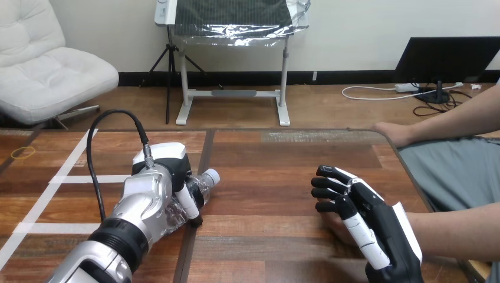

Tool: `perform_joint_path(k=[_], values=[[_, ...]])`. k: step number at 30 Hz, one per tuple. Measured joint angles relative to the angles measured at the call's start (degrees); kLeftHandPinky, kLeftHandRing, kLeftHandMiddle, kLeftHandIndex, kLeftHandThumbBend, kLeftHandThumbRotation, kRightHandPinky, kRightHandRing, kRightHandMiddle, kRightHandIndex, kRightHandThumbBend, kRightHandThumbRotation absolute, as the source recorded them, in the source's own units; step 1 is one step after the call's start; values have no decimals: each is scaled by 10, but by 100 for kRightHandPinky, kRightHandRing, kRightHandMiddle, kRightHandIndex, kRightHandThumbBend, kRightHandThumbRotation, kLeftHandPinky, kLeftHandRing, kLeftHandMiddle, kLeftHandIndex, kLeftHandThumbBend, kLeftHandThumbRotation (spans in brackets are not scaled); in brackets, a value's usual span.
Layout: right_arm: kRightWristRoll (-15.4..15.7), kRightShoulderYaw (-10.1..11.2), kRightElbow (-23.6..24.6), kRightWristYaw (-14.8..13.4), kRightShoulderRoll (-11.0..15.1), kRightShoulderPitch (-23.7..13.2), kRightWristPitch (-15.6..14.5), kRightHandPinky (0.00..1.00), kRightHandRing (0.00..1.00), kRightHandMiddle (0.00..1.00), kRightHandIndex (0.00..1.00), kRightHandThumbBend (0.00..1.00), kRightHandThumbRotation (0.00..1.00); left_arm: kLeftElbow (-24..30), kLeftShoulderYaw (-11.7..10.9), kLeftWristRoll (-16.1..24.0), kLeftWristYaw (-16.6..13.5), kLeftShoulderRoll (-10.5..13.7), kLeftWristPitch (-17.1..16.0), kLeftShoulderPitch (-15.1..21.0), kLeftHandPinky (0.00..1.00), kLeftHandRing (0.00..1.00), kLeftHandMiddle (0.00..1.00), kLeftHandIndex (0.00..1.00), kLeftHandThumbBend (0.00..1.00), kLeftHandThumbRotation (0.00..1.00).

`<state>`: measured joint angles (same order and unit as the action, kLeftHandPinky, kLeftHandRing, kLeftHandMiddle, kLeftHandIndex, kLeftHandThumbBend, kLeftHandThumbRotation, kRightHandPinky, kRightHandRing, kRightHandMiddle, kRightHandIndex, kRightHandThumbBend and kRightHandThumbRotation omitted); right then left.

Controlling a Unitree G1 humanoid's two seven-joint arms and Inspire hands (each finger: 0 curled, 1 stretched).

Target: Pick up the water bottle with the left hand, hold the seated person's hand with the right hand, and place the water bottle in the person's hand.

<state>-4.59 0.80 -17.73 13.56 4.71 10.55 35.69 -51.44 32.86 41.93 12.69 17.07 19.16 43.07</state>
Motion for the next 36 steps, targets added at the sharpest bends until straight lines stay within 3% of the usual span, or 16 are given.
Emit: perform_joint_path(k=[3,9,13,24,36], values=[[0,0,0,0,0,0,0,69,75,76,78,76,78,12,-15,-13,-29,0,-3,-14,13,22,33,47,76,0],[14,2,0,-10,2,1,0,68,73,76,77,78,81,56,-55,-48,-85,0,-17,-55,14,23,33,43,77,0],[35,5,0,-25,3,2,0,67,73,75,77,79,82,91,-84,-80,-98,-2,-19,-82,18,27,37,43,76,0],[36,11,0,-26,5,8,0,72,76,78,79,84,81,193,-152,-159,-120,-5,-37,-163,21,30,37,43,71,0],[53,20,0,-28,28,8,1,74,79,79,78,81,81,291,-206,-223,-144,-17,-62,-258,24,32,39,44,67,0]])
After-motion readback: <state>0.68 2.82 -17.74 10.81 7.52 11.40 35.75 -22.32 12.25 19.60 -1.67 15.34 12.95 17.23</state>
